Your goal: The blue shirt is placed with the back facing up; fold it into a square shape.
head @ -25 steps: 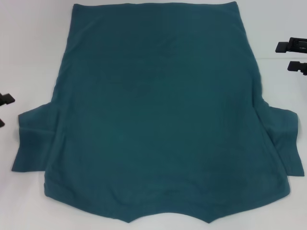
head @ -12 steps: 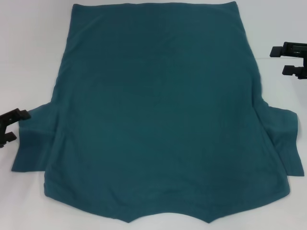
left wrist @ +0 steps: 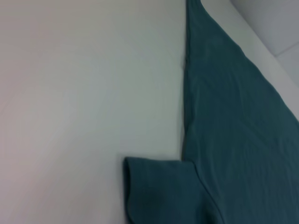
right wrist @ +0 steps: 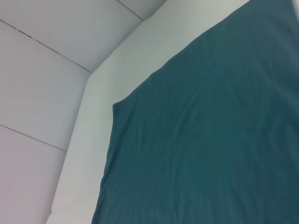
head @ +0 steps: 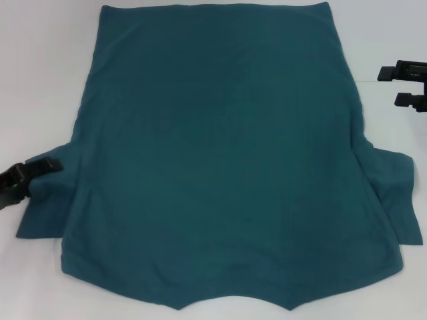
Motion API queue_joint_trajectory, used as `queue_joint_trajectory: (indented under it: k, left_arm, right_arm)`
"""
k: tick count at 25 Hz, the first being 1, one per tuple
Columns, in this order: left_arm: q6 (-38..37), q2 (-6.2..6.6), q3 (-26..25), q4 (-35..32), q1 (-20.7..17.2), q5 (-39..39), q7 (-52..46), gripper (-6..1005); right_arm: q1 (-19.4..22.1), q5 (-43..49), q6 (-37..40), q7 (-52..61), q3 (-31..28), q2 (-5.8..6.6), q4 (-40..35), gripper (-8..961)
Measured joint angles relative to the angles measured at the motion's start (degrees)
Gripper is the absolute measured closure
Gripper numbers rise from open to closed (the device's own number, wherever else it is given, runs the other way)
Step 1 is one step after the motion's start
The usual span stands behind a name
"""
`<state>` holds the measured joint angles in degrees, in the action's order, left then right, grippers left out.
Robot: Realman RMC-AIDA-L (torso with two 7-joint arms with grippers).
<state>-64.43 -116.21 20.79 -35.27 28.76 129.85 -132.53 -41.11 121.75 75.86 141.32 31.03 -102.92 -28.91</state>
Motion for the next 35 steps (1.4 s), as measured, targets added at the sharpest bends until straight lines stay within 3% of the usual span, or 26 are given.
queue_joint_trajectory:
  k: [15, 20, 23, 28, 33, 35]
  left_arm:
    - [-0.3, -0.04, 1.3, -0.6, 0.3, -0.6, -0.8, 103]
    - [-0.3, -0.01, 1.6, -0.7, 0.4, -0.2, -0.8, 301]
    - [-0.4, 0.01, 1.8, -0.8, 0.5, 0.0, -0.3, 534]
    - [-0.7, 0.02, 1.8, -0.9, 0.5, 0.0, 1.3, 773]
    - [-0.8, 0.17, 2.5, -2.2, 0.5, 1.9, 2.8, 969]
    - [-0.9, 0.29, 3.2, -3.7, 0.5, 3.3, 2.7, 972]
  right_arm:
    - [0.4, -0.1, -0.2, -0.5, -0.4, 0.0, 0.0, 70]
    - [0.5, -0.1, -0.4, -0.5, -0.5, 0.02, 0.0, 70]
    - [0.6, -0.1, -0.4, -0.5, -0.5, 0.06, 0.0, 70]
    - [0.6, 0.0, -0.5, -0.5, -0.5, 0.1, -0.1, 70]
    - [0.7, 0.1, -0.5, -0.5, -0.4, 0.1, -0.1, 70]
    - [0.8, 0.1, -0.5, -0.5, -0.4, 0.1, -0.2, 70]
